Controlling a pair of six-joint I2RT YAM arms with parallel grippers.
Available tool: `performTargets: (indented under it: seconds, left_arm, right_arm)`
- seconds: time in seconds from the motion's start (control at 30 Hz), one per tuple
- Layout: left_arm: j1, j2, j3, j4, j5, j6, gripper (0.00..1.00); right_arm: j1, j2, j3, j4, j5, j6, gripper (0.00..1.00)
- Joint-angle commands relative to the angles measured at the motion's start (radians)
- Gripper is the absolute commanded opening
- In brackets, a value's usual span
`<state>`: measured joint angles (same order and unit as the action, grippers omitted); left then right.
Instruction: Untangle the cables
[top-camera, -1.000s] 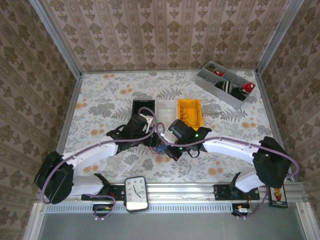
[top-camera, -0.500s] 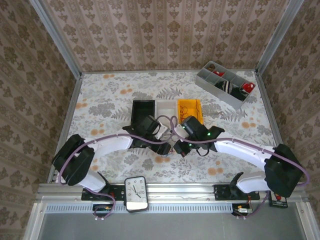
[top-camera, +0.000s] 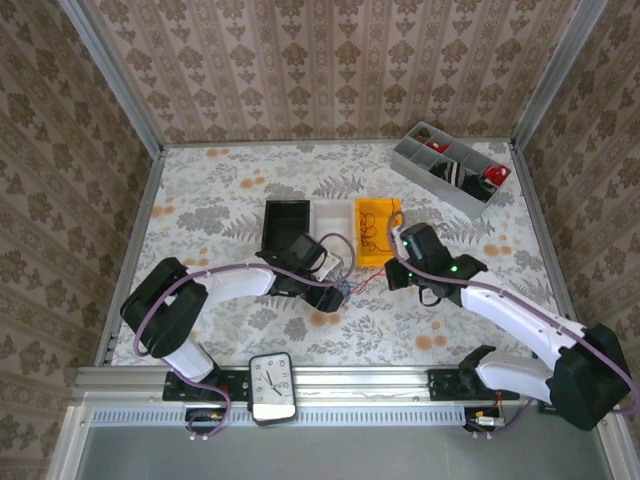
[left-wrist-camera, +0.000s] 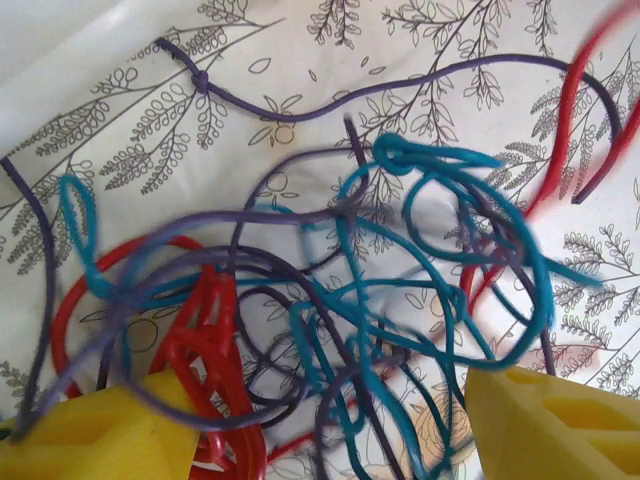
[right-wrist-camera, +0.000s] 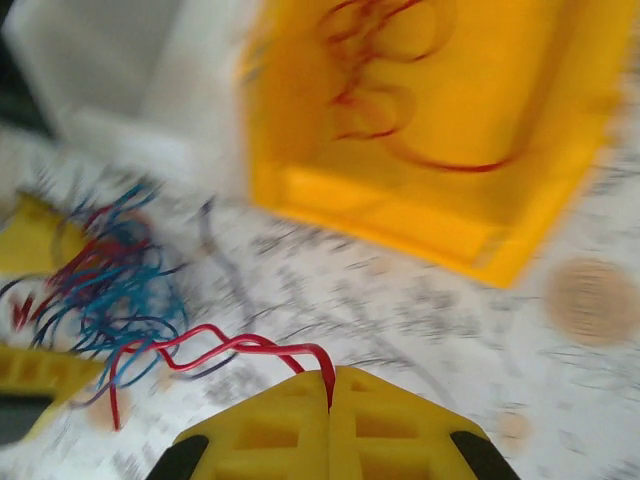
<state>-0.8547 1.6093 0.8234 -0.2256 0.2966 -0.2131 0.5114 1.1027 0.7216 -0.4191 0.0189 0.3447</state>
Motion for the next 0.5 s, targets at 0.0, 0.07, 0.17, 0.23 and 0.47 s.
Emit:
performTargets:
  seconds: [0.0,0.07,0.17,0.23,0.47]
  left_arm:
    - [0.016,0.036,-0.050,-0.038,-0.010,-0.010,0.70]
    - [0.018,0.041,-0.058,-0.035,-0.010,-0.015,0.69]
    - [0.022,0.052,-0.076,-0.019,-0.008,-0.024,0.60]
    - [0.028,0.061,-0.082,-0.012,-0.006,-0.032,0.49]
    - [0.041,0.070,-0.092,0.001,-0.003,-0.046,0.21]
  right_arm:
    - [-0.078,-0.066,-0.017,-0.050,0.189,0.106,0.00]
    - [-0.122,-0.087,-0.012,-0.087,0.239,0.134,0.00]
    - [-0.185,-0.111,-0.007,-0.113,0.275,0.147,0.00]
    - [-0.216,-0.122,-0.004,-0.157,0.310,0.155,0.00]
    - [-0.338,-0.166,0.024,-0.232,0.384,0.176,0.00]
